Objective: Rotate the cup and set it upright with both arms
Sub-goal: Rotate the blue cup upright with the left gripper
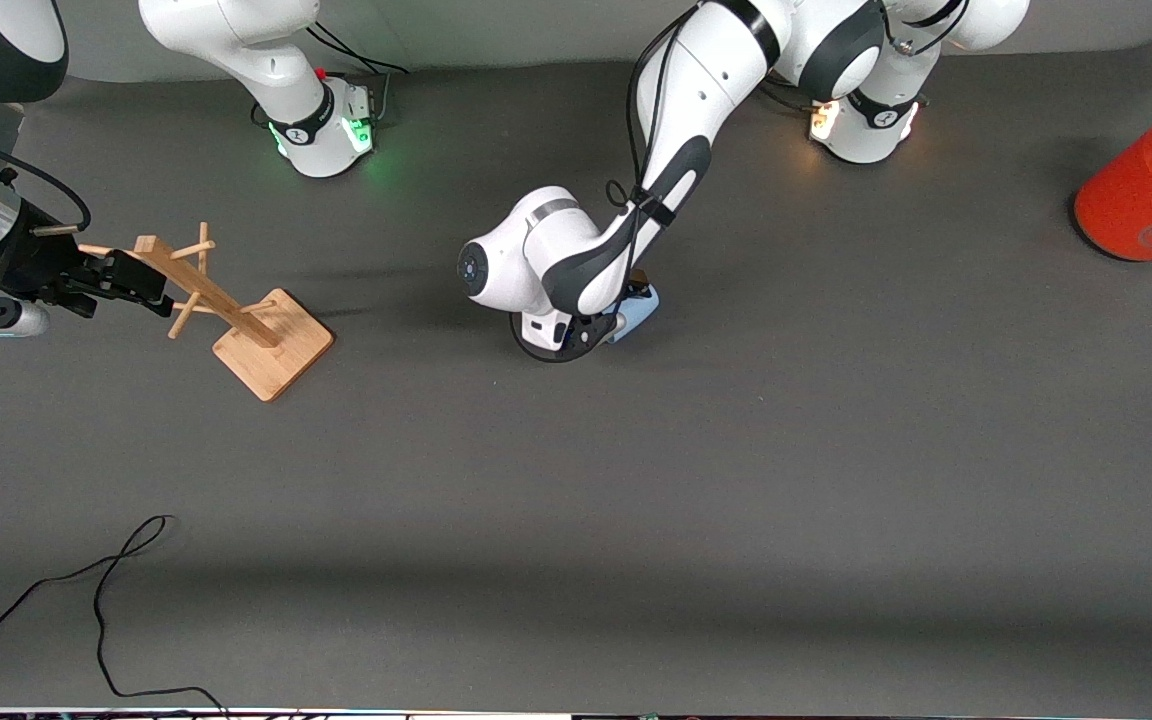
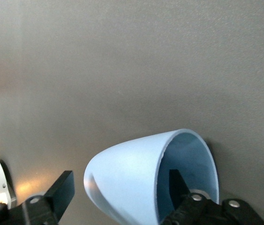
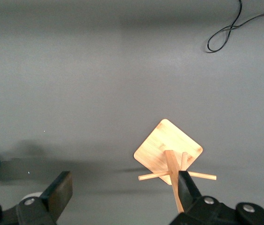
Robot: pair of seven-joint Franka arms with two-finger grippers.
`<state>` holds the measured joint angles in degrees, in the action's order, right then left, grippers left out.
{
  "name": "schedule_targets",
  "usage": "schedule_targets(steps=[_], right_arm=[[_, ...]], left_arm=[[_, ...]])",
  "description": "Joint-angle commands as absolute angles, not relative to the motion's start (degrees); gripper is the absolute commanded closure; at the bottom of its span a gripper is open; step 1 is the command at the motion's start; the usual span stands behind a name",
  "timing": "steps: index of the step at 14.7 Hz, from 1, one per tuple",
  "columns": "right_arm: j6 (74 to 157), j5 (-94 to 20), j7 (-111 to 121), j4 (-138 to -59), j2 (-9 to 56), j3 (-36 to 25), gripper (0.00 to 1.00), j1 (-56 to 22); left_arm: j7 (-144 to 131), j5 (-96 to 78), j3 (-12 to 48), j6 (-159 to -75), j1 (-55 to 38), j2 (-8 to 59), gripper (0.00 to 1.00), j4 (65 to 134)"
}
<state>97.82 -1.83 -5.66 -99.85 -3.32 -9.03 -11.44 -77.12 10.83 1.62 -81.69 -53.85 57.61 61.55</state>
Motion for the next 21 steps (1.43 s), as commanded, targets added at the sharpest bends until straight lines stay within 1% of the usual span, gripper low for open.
schedule_targets(steps=[1, 3, 5, 9, 12, 14, 15, 16, 17, 19, 20, 21], right_arm=[[98.44, -0.88, -5.27, -100.11, -3.52, -8.96, 0.0, -11.69], [98.44, -0.88, -5.27, -100.11, -3.52, -8.96, 0.0, -11.78], [98.09, -0.88, -5.27, -100.11, -3.6, -8.96, 0.0, -12.04], [97.82, -0.88, -5.27, -100.11, -3.69, -8.96, 0.0, -12.3], [97.82, -0.79, -5.45, -99.84, -3.69, -8.09, 0.0, -12.57], [97.91, -0.7, -5.54, -99.84, -3.87, -7.91, 0.0, -12.57], [97.91, -0.7, -5.62, -99.84, -3.95, -7.65, 0.0, -12.66], [97.91, 0.52, -5.62, -99.76, -4.04, -6.69, 0.0, -12.74], [98.0, 2.88, -6.41, -99.76, -4.22, -5.46, 0.0, -12.74], [98.0, 4.04, -7.82, -99.76, -4.31, -4.66, 0.0, -12.66], [98.0, 4.04, -7.82, -99.76, -4.39, -4.66, 0.0, -12.57], [98.17, 3.96, -7.74, -99.84, -4.39, -4.83, 0.0, -12.48]], left_arm=[[-78.22, 11.25, 1.23, -79.9, -54.58, 56.51, 0.56, 61.88], [-78.22, 11.16, 1.32, -79.28, -54.58, 55.81, 0.8, 61.61], [-78.22, 11.16, 1.41, -77.97, -54.58, 55.55, 1.0, 61.09], [-77.7, 11.16, 1.41, -77.26, -54.49, 54.23, 1.0, 60.73], [-76.99, 10.73, 1.49, -75.42, -53.53, 50.99, 1.0, 60.91], [-75.51, 7.75, 1.32, -76.28, -50.9, 44.07, 1.0, 61.87], [-72.89, 6.17, 1.49, -76.64, -48.54, 40.29, 1.0, 63.88], [-70.25, 5.02, 1.41, -78.82, -47.47, 35.73, 1.0, 67.9], [-68.48, 4.75, 1.41, -82.93, -47.03, 29.33, 1.0, 75.6], [-66.11, 4.75, 1.41, -95.21, -45.88, 15.01, 1.0, 95.44], [-65.31, 4.66, 1.23, -101.28, -45.79, 9.11, 1.0, 104.15], [-64.26, 4.66, 0.88, -106.99, -45.7, 5.05, 1.0, 111.11]])
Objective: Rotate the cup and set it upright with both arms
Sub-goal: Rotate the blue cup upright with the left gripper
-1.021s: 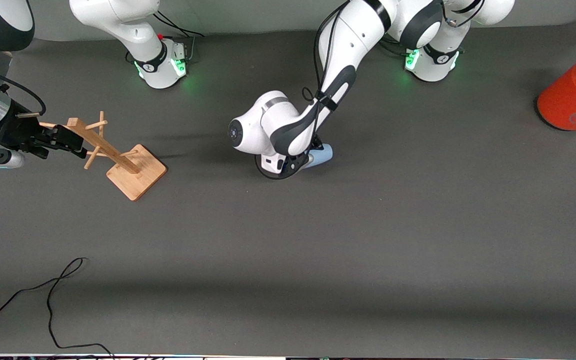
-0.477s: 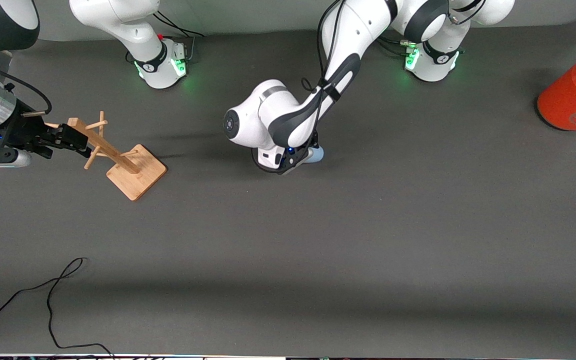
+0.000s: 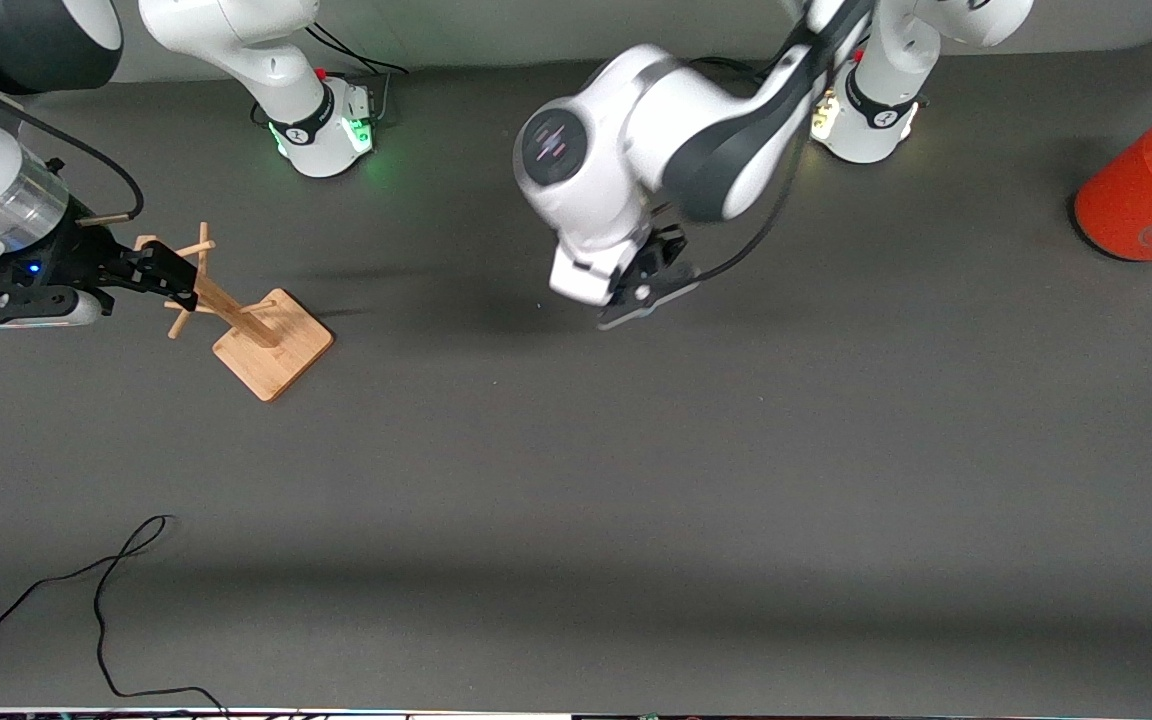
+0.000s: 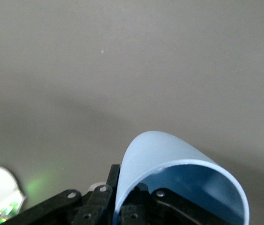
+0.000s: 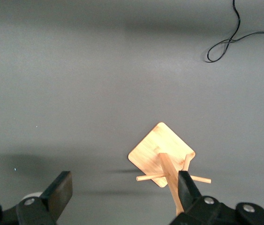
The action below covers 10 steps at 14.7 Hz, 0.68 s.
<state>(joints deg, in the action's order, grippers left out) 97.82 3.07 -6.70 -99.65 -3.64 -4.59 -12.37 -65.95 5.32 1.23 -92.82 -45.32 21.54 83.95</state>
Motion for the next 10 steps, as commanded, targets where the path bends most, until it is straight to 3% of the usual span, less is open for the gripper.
schedule_targets(steps=[1, 5, 10], right_arm=[[98.17, 3.61, -7.47, -99.76, -4.39, -5.27, 0.0, -12.39], [98.17, 1.59, -7.03, -99.84, -4.39, -7.12, 0.0, -12.13], [98.17, -1.58, -5.27, -99.93, -4.39, -8.79, 0.0, -12.22]], left_arm=[[-63.2, 4.66, 0.79, -111.92, -45.36, 3.18, 1.0, 116.23], [-58.11, 1.94, 0.79, -131.96, -44.47, 6.22, 1.0, 127.42], [-53.36, -4.98, 0.97, -141.59, -43.59, 15.28, 1.0, 125.69]])
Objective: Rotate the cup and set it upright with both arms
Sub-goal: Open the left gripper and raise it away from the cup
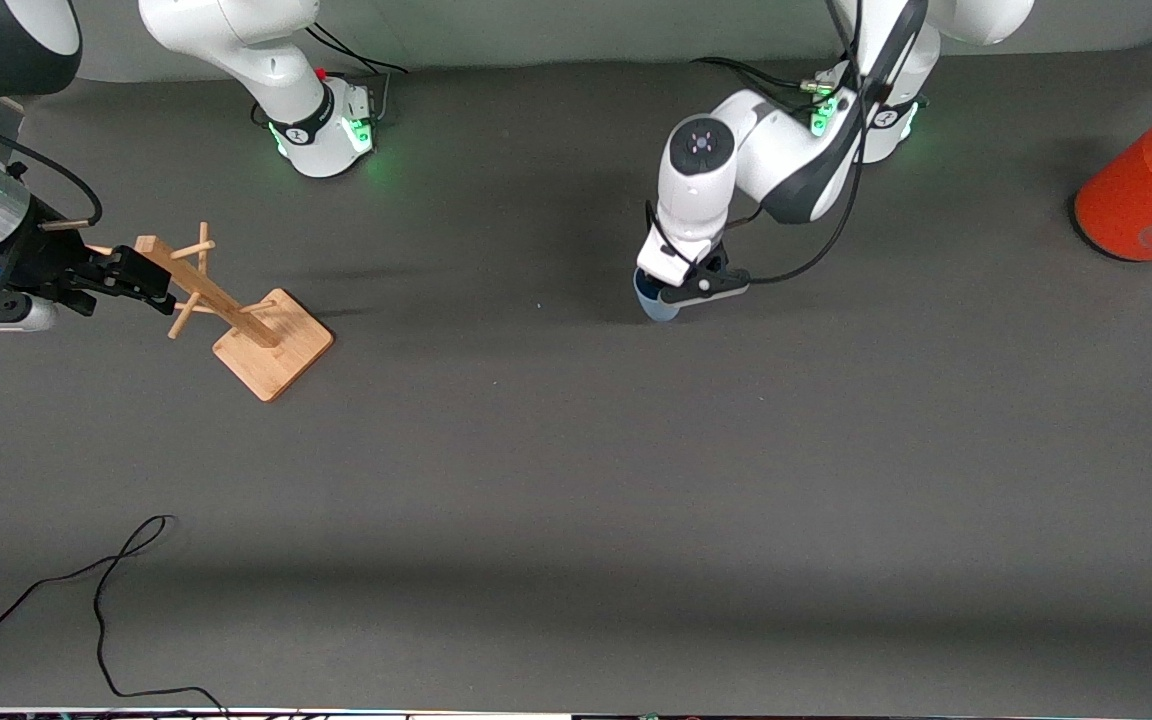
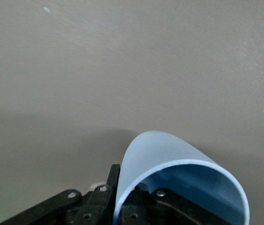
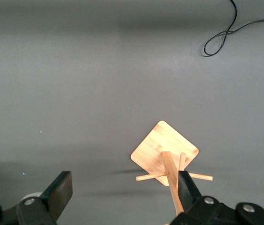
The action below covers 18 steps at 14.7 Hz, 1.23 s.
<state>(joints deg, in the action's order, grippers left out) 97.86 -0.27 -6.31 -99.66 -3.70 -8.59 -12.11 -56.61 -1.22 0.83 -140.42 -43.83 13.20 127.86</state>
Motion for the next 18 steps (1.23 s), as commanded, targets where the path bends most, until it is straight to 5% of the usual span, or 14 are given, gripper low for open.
schedule_targets(steps=[1, 10, 11, 12, 15, 18], right_arm=[[98.17, -1.5, -5.27, -100.02, -4.39, -8.79, 0.0, -12.3], [98.61, -1.49, -4.66, -100.11, -4.39, -8.88, 0.0, -12.22], [98.53, -1.49, -4.57, -100.11, -4.39, -8.88, 0.0, -12.22], [98.61, -1.49, -4.57, -100.02, -4.31, -8.88, 0.0, -12.22], [98.7, -1.49, -4.57, -100.02, -4.22, -8.88, 0.0, -12.22], [98.44, -1.49, -4.14, -100.02, -4.66, -9.05, 0.0, -12.22]], left_arm=[[-52.04, -6.31, 0.97, -141.5, -43.51, 16.77, 1.0, 123.94], [-49.57, -7.91, 1.14, -143.96, -41.49, 23.55, 1.0, 119.36], [-48.53, -8.0, 1.14, -143.96, -41.48, 23.9, 0.93, 119.44], [-47.65, -8.0, 1.14, -143.88, -41.48, 23.99, 0.5, 119.53], [-47.46, -7.91, 1.23, -142.04, -41.4, 22.95, 0.0, 119.36], [-47.29, -7.91, 1.23, -134.76, -41.05, 18.39, 0.0, 118.66]])
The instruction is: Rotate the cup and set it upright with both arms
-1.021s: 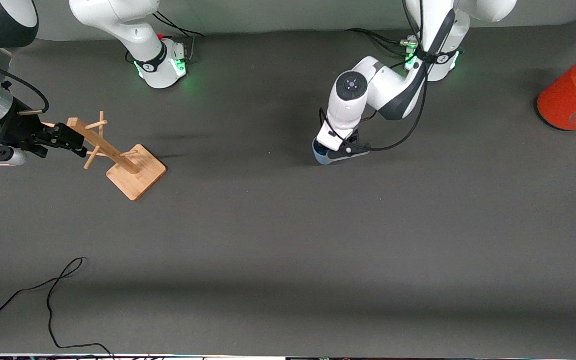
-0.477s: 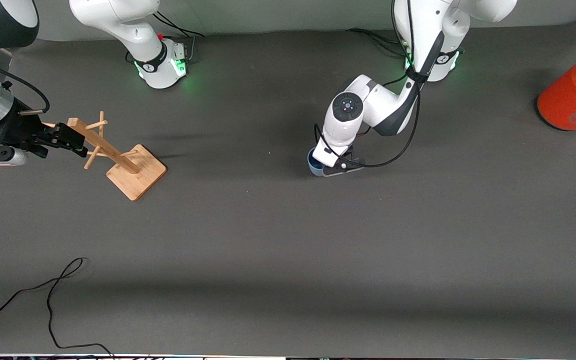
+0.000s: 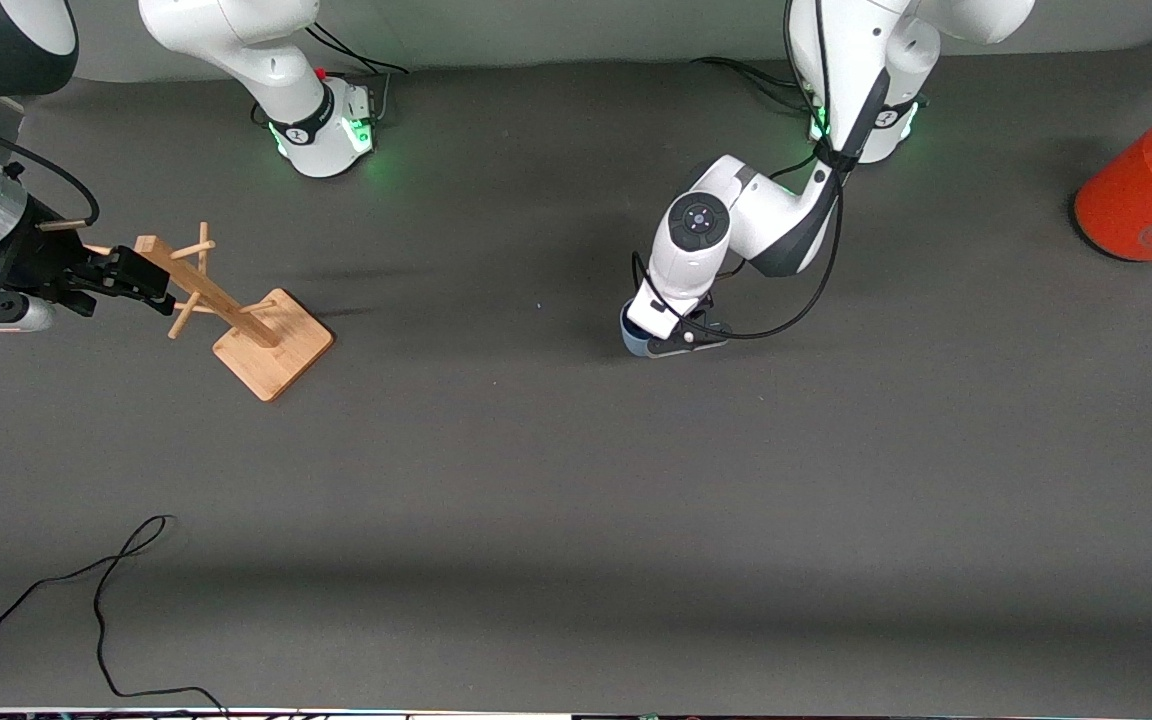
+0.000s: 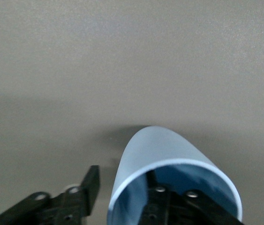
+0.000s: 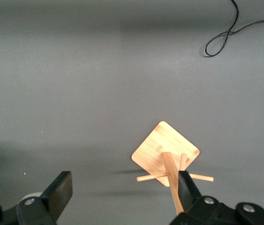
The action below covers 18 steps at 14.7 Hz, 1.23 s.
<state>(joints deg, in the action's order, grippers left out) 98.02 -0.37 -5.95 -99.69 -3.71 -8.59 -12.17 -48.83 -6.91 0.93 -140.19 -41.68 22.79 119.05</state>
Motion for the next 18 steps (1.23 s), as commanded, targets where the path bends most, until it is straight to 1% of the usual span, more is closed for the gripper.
schedule_targets(steps=[1, 5, 7, 9, 10, 13, 15, 17, 18], right_arm=[[98.35, -1.49, -3.61, -99.93, -4.66, -9.75, 0.0, -12.22], [98.44, -1.58, -3.16, -99.76, -4.66, -10.11, 0.0, -12.22], [98.35, -1.58, -3.16, -99.67, -4.48, -10.02, 0.0, -12.22], [98.35, -1.58, -3.08, -99.41, -4.13, -10.02, 0.0, -12.22], [98.26, -1.58, -3.08, -99.23, -3.96, -10.02, 0.0, -12.22], [98.26, -1.58, -3.08, -99.32, -4.04, -9.84, 0.0, -12.22], [98.35, -1.58, -3.08, -99.05, -3.78, -9.84, 0.0, -12.13], [98.44, -1.67, -2.29, -98.44, -2.99, -9.93, 0.0, -12.13], [98.44, -1.67, -2.2, -97.83, -2.55, -9.93, 0.0, -12.13]], left_arm=[[-47.2, -7.91, 1.14, -131.17, -40.96, 15.85, 0.0, 118.39], [-45.36, -8.0, -0.17, -113.43, -39.65, 5.91, 0.0, 114.01], [-38.62, -8.0, -0.53, -104.89, -34.57, 0.47, 0.0, 111.89], [-31.33, -8.0, -0.62, -99.43, -27.11, -4.98, 0.0, 111.53], [-27.11, -7.74, -0.7, -96.97, -23.94, -6.66, 0.0, 111.01], [-16.82, -7.03, -0.88, -91.07, -14.89, -6.68, 0.0, 105.84], [-11.36, -6.33, -0.97, -90.53, -10.04, -6.42, 0.0, 103.02], [-8.19, -4.76, -0.97, -90.44, -7.39, -4.58, 0.0, 99.51], [-7.3, -3.62, -1.31, -89.4, -7.3, -2.74, 0.0, 96.36]])
